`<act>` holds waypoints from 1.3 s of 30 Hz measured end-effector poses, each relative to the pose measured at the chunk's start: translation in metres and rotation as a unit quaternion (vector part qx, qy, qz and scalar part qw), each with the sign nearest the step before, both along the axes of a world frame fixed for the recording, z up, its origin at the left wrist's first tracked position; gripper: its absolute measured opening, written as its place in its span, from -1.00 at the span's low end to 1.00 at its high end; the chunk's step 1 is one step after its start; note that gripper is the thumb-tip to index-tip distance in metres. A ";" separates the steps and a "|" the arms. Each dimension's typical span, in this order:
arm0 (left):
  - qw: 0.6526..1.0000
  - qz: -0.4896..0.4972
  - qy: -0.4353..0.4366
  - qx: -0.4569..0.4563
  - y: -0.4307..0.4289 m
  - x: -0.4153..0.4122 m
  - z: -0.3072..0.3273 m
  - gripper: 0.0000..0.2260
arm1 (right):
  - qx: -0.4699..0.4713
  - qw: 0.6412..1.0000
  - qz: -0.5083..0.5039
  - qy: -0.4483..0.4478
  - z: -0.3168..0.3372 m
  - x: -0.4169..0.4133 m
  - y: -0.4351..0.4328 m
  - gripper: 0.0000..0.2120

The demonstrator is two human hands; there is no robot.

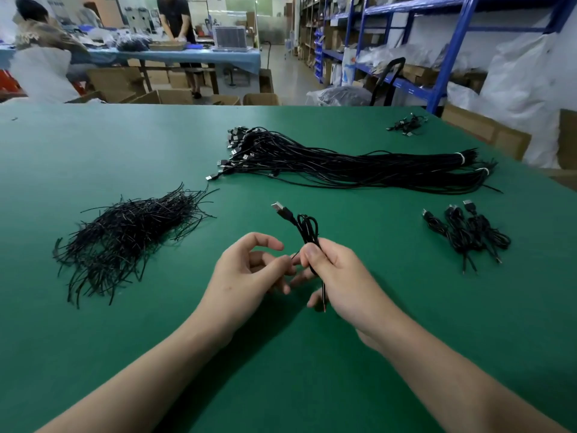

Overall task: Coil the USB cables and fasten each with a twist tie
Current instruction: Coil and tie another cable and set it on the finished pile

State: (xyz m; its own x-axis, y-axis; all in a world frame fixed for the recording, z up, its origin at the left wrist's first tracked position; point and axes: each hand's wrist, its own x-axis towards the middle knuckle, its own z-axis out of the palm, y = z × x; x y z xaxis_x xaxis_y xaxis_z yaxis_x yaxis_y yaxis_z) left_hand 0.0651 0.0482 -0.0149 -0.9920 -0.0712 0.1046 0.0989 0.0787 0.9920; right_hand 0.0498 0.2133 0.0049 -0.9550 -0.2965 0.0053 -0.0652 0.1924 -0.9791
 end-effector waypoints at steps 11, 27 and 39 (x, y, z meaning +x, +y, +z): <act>0.998 -0.054 0.030 -0.005 0.001 0.005 -0.005 -0.82 | -0.044 0.998 -0.031 0.040 -0.018 -0.001 -0.003 -0.70; 0.992 -0.092 0.072 -0.052 -0.003 0.002 -0.005 -0.76 | -0.031 0.987 0.025 0.153 -0.019 -0.002 -0.002 -0.70; 0.989 -0.022 0.061 0.135 -0.011 -0.003 -0.005 -0.88 | -0.038 0.985 0.139 0.097 -0.017 0.006 -0.005 -0.75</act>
State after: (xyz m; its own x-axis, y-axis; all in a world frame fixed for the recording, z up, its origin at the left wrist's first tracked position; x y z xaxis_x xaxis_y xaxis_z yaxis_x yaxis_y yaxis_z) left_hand 0.0617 0.0376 -0.0197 -0.9758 -0.0696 0.2075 0.2173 -0.1947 0.9565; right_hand 0.0562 0.2082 -0.0122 -0.8155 -0.5388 0.2113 -0.2917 0.0672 -0.9542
